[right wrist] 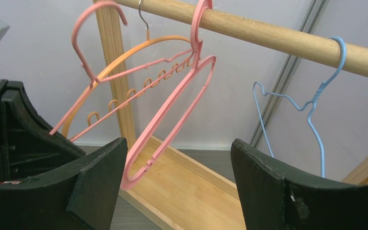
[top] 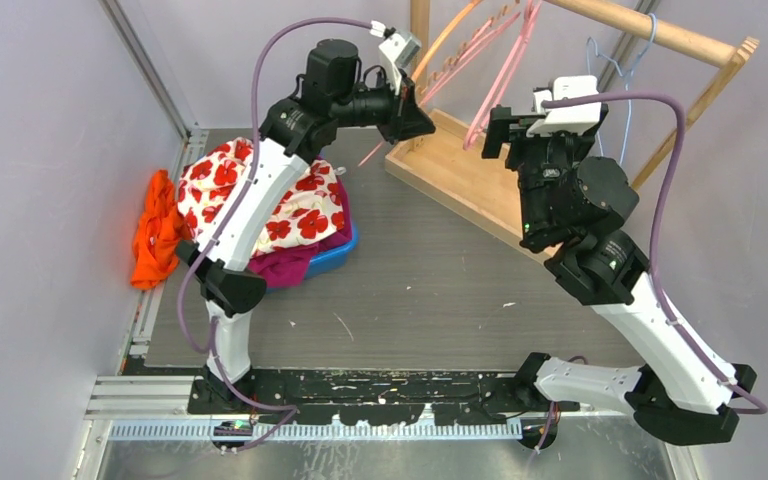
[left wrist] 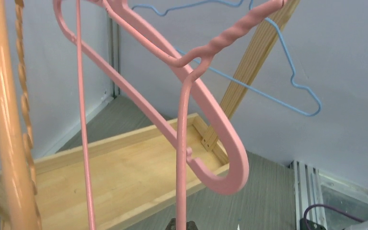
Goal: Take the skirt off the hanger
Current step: Place the hanger at the clothesline.
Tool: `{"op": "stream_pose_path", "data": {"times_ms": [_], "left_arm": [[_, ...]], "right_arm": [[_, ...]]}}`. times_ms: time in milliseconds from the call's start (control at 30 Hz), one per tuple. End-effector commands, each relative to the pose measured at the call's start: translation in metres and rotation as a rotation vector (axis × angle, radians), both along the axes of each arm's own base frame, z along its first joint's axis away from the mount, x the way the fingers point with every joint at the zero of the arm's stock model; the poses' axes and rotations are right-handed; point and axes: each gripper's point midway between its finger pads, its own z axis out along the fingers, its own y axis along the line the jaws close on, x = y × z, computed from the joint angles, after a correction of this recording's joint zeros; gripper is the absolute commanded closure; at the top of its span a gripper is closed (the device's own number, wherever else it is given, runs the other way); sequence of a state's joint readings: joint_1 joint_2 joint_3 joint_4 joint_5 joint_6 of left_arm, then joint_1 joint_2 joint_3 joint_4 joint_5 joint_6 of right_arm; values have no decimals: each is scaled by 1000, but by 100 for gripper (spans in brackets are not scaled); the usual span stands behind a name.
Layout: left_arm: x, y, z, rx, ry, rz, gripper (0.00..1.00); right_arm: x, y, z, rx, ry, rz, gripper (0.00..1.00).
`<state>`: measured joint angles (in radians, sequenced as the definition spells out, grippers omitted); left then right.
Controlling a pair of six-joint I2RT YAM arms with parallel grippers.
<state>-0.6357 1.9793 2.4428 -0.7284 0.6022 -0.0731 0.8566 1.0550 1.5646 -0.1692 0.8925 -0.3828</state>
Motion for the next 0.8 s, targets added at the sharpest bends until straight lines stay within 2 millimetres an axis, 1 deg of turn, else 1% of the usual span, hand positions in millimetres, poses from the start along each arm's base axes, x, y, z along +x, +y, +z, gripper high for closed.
{"op": "stream_pose_path", "data": {"times_ms": [0,133,300,400,500,600,700,767], "left_arm": [[8,-16,57,-180,-119,-24,100],[25,-28,67,-254,-134,-20,100],[42,-49,61,-339,-84,-48,100],[48,-54,59,-363,-79,-50,100],[51,-56,59,-370,-86,-47,100],[50,-55,62,-379,-91,-49,100],[47,-48,65,-369,-92,-49,100],[45,-43,64,-342,-99,-45,100]], "right_arm": [[-11,-7,11,77,-44,24,16],[-11,-6,0,81,-16,29,16],[-12,-4,-8,104,7,45,17],[-13,-6,-8,110,7,45,17],[-13,-5,-9,107,9,45,17],[-12,-4,-13,101,21,47,17],[-11,0,-25,102,59,62,18],[-11,7,-39,106,104,90,18]]}}
